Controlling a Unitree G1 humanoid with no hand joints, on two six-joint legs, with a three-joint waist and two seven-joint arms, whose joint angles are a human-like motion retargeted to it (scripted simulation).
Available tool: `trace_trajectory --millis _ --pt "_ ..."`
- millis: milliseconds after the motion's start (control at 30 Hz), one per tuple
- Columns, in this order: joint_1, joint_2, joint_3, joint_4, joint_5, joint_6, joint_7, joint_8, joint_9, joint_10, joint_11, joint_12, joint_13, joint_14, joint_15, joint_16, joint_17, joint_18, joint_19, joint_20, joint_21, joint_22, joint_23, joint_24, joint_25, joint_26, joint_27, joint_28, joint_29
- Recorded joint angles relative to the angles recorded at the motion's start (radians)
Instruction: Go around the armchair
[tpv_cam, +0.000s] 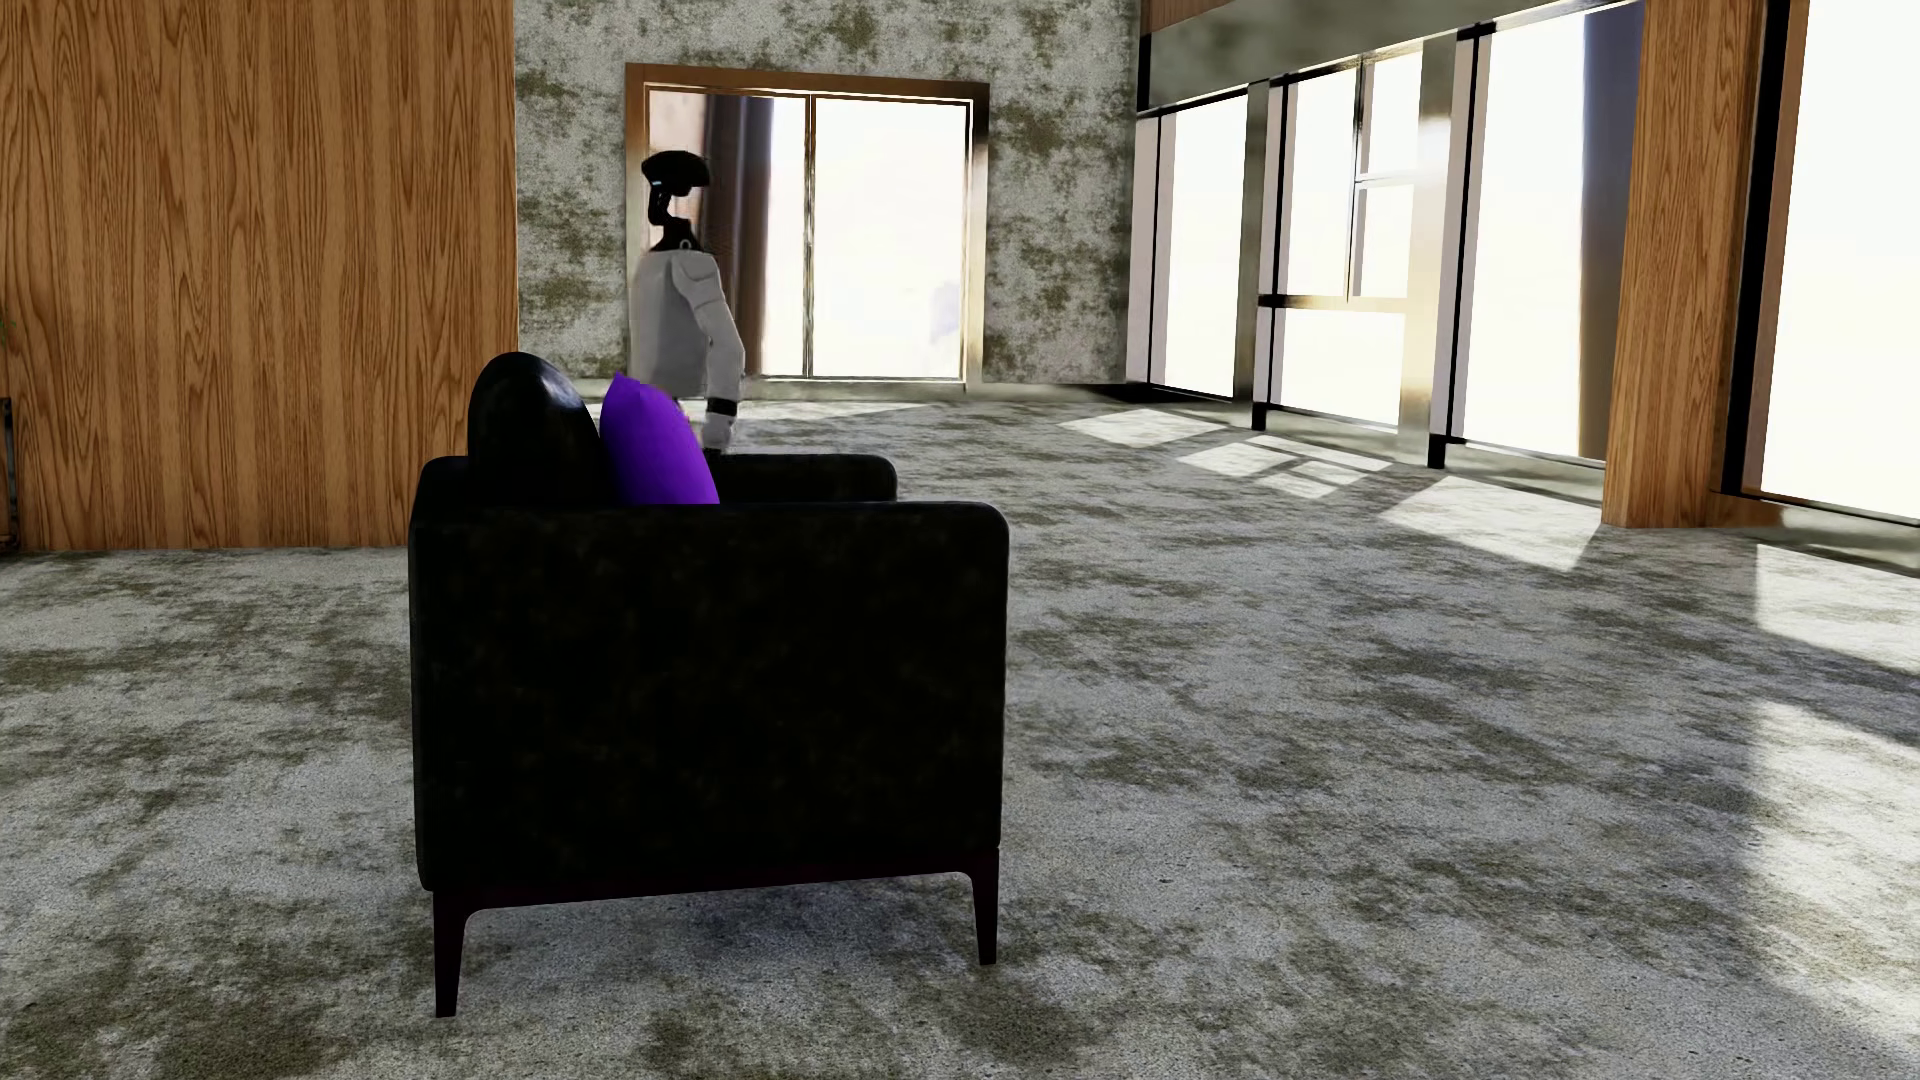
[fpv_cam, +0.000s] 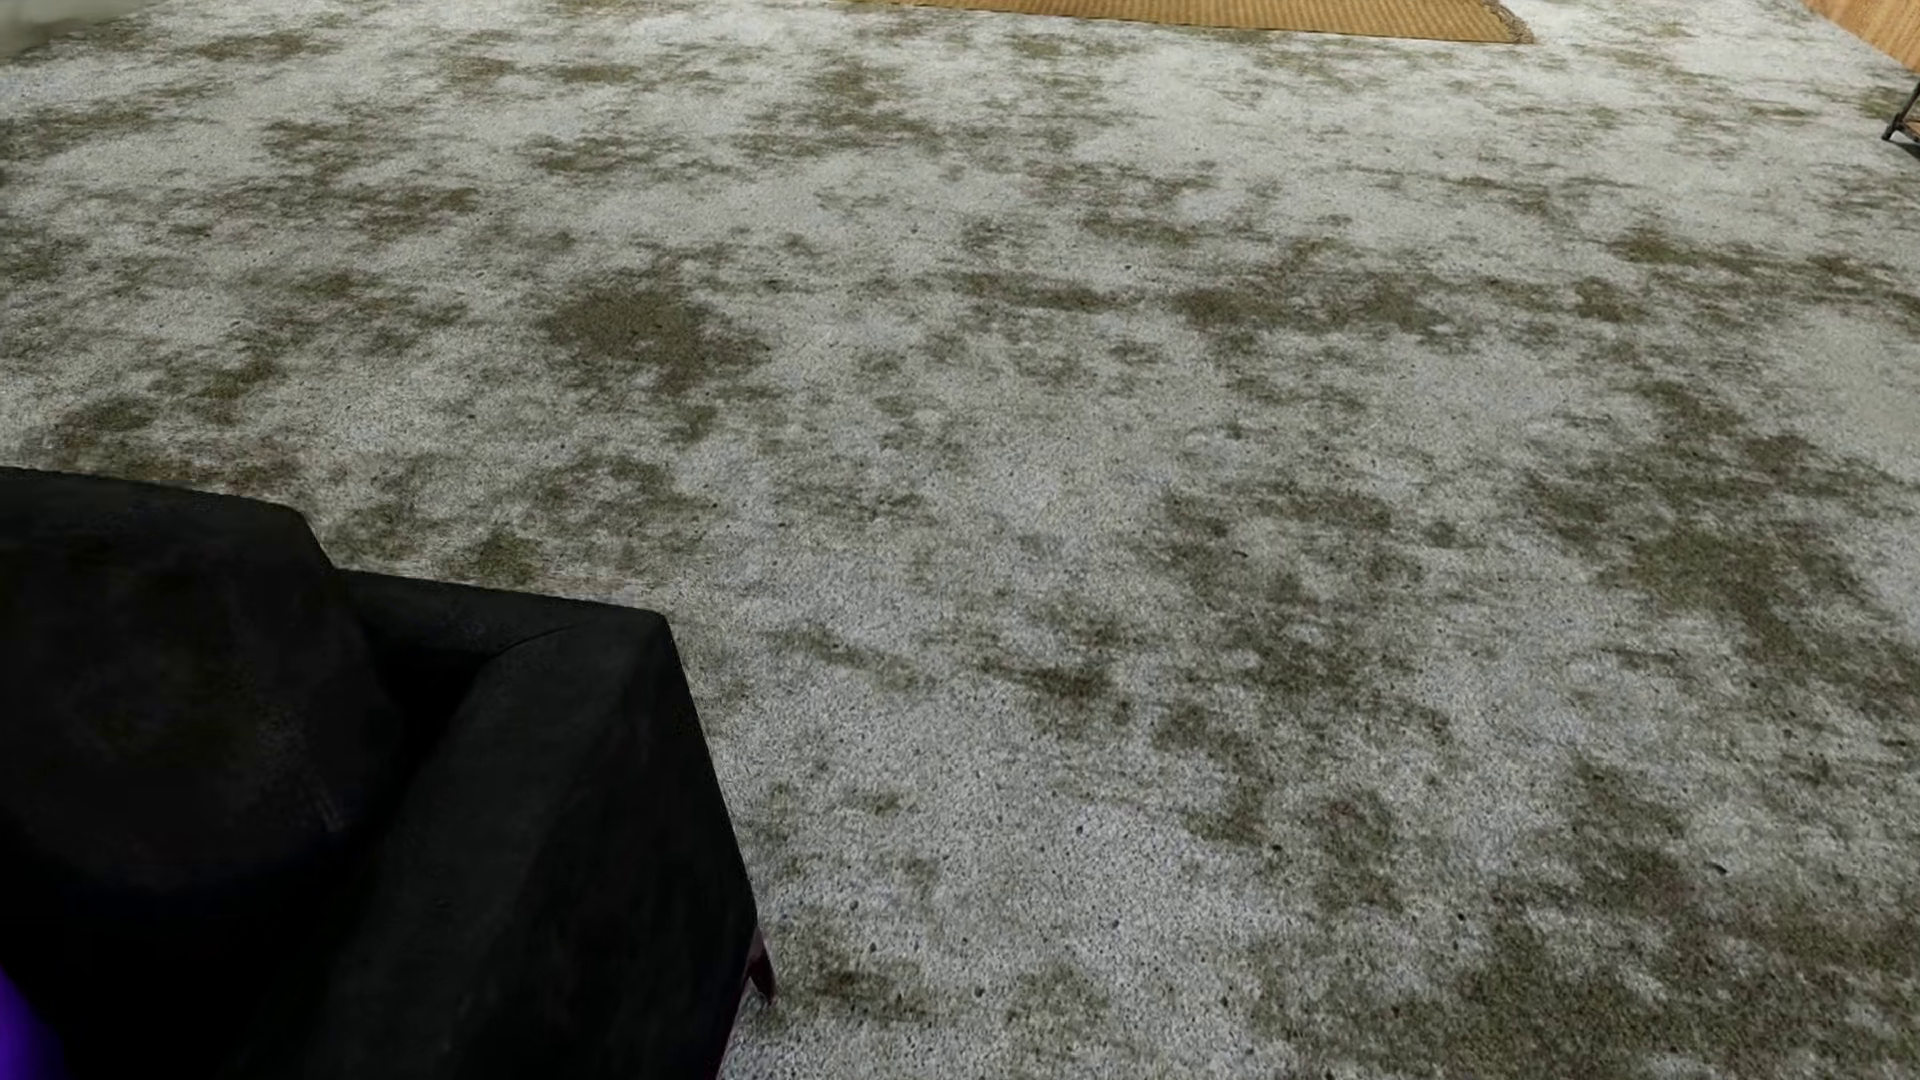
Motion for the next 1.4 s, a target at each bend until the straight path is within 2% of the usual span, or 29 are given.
trace_trajectory --millis 33,133,167,200,233,333,367,400,500,600,633,700,767,900,1033,1167,1400 --pt "0.000 0.009 -0.006 0.014 0.005 0.000 0.000 0.000 0.004 0.021 0.033 0.013 -0.009 0.110 -0.028 -0.009 -0.002 0.000 0.000 0.003 -0.008 0.013 -0.008 0.000 0.000 0.000 0.000 0.000 0.000" --pt "-0.143 0.070 -0.010 0.057 0.021 -0.004 0.000 0.000 -0.013 0.206 0.016 -0.014 -0.045 0.540 -0.098 -0.005 -0.014 0.000 0.000 -0.010 -0.065 0.015 -0.071 0.000 0.000 0.000 0.000 0.000 0.000" --pt "-0.205 0.099 0.007 0.064 0.035 -0.006 0.000 0.000 -0.008 0.299 0.000 -0.036 -0.062 0.632 -0.114 0.000 -0.026 0.000 0.000 0.018 -0.085 -0.003 -0.097 0.000 0.000 0.000 0.000 0.000 0.000" --pt "-0.268 0.134 0.023 0.063 0.045 -0.012 0.000 0.000 0.003 0.398 -0.020 -0.061 -0.085 0.663 -0.131 0.006 -0.045 0.000 0.000 0.055 -0.099 -0.034 -0.119 0.000 0.000 0.000 0.000 0.000 0.000" --pt "-0.332 0.170 0.040 0.055 0.051 -0.020 0.000 0.000 0.020 0.499 -0.041 -0.088 -0.114 0.608 -0.149 0.014 -0.067 0.000 0.000 0.093 -0.110 -0.073 -0.135 0.000 0.000 0.000 0.000 0.000 0.000" --pt "-0.477 0.257 0.133 0.018 0.060 -0.055 0.000 0.000 0.080 0.663 -0.082 -0.185 -0.221 0.198 -0.192 0.046 -0.132 0.000 0.000 0.180 -0.149 -0.186 -0.140 0.000 0.000 0.000 0.000 0.000 0.000" --pt "-0.514 0.278 0.163 0.007 0.056 -0.070 0.000 0.000 0.095 0.636 -0.093 -0.212 -0.255 0.131 -0.205 0.057 -0.148 0.000 0.000 0.194 -0.168 -0.216 -0.133 0.000 0.000 0.000 0.000 0.000 0.000" --pt "-0.547 0.296 0.183 -0.004 0.049 -0.082 0.000 0.000 0.105 0.577 -0.106 -0.233 -0.285 0.109 -0.219 0.067 -0.161 0.000 0.000 0.202 -0.187 -0.244 -0.128 0.000 0.000 0.000 0.000 0.000 0.000" --pt "-0.592 0.347 0.205 -0.047 0.035 -0.105 0.000 0.000 0.114 0.297 -0.147 -0.255 -0.341 0.157 -0.255 0.086 -0.183 0.000 0.000 0.195 -0.227 -0.286 -0.149 0.000 0.000 0.000 0.000 0.000 0.000" --pt "-0.557 0.375 0.232 -0.070 0.037 -0.099 0.000 0.000 0.091 0.092 -0.164 -0.235 -0.346 0.226 -0.291 0.077 -0.183 0.000 0.000 0.166 -0.216 -0.251 -0.207 0.000 0.000 0.000 0.000 0.000 0.000" --pt "-0.539 0.374 0.237 -0.063 0.040 -0.090 0.000 0.000 0.074 0.065 -0.162 -0.216 -0.342 0.249 -0.303 0.066 -0.178 0.000 0.000 0.166 -0.205 -0.224 -0.219 0.000 0.000 0.000 0.000 0.000 0.000" --pt "-0.482 0.372 0.220 -0.042 0.058 -0.057 0.000 0.000 0.042 0.014 -0.156 -0.175 -0.328 0.204 -0.327 0.037 -0.167 0.000 0.000 0.171 -0.183 -0.150 -0.224 0.000 0.000 0.000 0.000 0.000 0.000" --pt "-0.432 0.388 0.161 -0.028 0.070 -0.017 0.000 0.000 0.020 -0.044 -0.163 -0.148 -0.300 0.166 -0.351 0.015 -0.155 0.000 0.000 0.130 -0.170 -0.056 -0.200 0.000 0.000 0.000 0.000 0.000 0.000" --pt "-0.411 0.453 0.062 -0.026 0.064 0.005 0.000 0.000 -0.010 -0.064 -0.201 -0.128 -0.207 0.188 -0.413 0.000 -0.087 0.000 0.000 0.046 -0.127 0.067 -0.011 0.000 0.000 0.000 0.000 0.000 0.000" --pt "-0.412 0.488 0.091 -0.026 0.059 0.009 0.000 0.000 -0.020 -0.055 -0.212 -0.140 -0.130 0.177 -0.466 -0.004 -0.005 0.000 0.000 0.075 -0.022 -0.018 0.144 0.000 0.000 0.000 0.000 0.000 0.000" --pt "-0.416 0.498 0.093 -0.023 0.061 0.015 0.000 0.000 -0.031 -0.052 -0.217 -0.147 -0.106 0.169 -0.492 -0.008 0.031 0.000 0.000 0.051 0.011 -0.081 0.107 0.000 0.000 0.000 0.000 0.000 0.000" --pt "-0.420 0.487 0.078 -0.026 0.053 0.009 0.000 0.000 -0.027 -0.048 -0.215 -0.151 -0.130 0.163 -0.492 -0.010 0.010 0.000 0.000 0.019 0.006 -0.056 0.092 0.000 0.000 0.000 0.000 0.000 0.000"
